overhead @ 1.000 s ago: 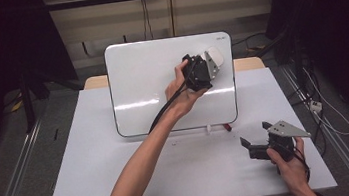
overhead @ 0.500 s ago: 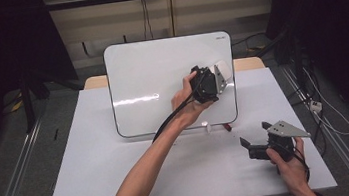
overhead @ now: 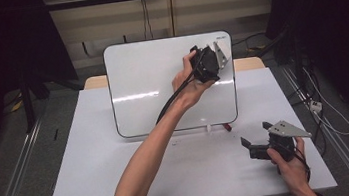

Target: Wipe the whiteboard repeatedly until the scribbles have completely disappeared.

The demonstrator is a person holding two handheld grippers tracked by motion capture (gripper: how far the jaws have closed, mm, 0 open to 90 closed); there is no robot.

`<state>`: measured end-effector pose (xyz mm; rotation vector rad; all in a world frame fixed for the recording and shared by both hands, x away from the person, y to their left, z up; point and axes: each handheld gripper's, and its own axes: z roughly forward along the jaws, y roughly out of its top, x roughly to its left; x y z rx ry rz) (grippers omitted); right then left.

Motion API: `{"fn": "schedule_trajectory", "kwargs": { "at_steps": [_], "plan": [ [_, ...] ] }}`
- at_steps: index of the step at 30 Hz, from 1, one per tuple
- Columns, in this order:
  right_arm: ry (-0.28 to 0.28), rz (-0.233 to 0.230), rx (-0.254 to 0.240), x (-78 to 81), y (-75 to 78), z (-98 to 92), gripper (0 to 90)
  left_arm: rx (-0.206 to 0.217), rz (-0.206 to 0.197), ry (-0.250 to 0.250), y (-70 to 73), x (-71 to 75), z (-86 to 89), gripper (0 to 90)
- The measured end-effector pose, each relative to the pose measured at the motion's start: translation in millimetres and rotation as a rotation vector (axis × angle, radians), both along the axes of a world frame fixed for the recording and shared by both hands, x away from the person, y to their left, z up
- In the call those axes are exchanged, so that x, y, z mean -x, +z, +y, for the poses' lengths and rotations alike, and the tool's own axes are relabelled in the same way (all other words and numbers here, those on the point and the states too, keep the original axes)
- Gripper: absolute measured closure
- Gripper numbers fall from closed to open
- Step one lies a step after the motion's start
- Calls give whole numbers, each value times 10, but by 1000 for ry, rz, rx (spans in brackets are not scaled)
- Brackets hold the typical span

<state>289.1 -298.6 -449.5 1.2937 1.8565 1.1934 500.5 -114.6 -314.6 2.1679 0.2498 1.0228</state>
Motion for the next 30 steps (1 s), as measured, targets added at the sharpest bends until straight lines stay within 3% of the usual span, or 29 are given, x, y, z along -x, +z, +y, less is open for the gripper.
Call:
{"fn": "schedule_trajectory", "kwargs": {
  "at_steps": [6, 9, 11, 14, 15, 20, 22, 30],
  "plan": [
    [-1, 2, -5, 6, -3, -10, 40, 37, 13, 31, 99, -77, -66, 311],
    [-2, 1, -4, 4, -7, -19, 40, 31, 3, 21, 86, -79, -73, 311],
    [-3, 1, -3, 1, -9, -19, 40, 8, -15, 4, 72, -54, -71, 311],
    [-1, 1, 0, -2, -8, -9, 40, -67, -27, -37, 0, 10, -87, 311],
    [0, 4, -3, -1, -7, -4, 40, -69, -25, -38, -23, 25, -78, 311],
    [3, 2, 0, 5, -4, 4, 40, -33, -21, -27, -89, 70, 38, 311],
    [0, 3, 0, 5, -5, 1, 40, 3, -10, -13, -104, 66, 116, 312],
    [-5, 4, 1, 12, -4, -1, 40, 69, -1, 40, -146, 69, 568, 311]
  ]
}}
